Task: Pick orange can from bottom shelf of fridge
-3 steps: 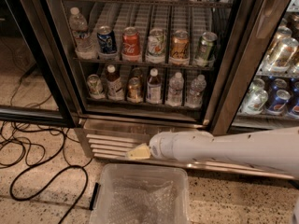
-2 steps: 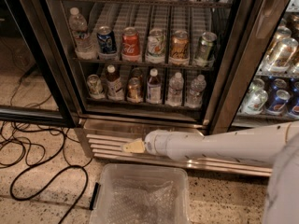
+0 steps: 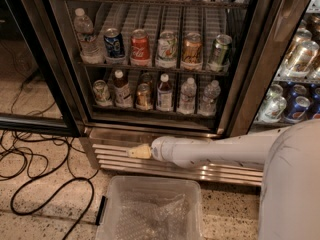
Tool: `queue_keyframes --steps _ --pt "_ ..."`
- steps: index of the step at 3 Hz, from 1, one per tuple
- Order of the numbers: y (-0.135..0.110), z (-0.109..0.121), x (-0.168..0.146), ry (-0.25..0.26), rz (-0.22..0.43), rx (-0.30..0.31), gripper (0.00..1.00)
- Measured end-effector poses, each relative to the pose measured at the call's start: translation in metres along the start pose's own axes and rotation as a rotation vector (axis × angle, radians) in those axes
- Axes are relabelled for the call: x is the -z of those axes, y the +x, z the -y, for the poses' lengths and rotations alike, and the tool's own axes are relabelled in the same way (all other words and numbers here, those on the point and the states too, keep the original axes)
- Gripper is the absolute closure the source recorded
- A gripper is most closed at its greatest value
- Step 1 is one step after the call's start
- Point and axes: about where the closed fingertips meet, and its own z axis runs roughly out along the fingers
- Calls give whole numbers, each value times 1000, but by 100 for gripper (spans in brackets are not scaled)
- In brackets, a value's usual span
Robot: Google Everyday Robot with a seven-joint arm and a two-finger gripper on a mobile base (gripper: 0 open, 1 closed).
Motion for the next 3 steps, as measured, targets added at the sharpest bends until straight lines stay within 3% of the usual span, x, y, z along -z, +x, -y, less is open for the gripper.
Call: queue_keyframes --steps 1,2,3 --pt "-1 -2 -6 8 18 0 0" --pt "-30 5 -45 85 138 -79 0" --pt "-47 12 -57 127 188 -101 0"
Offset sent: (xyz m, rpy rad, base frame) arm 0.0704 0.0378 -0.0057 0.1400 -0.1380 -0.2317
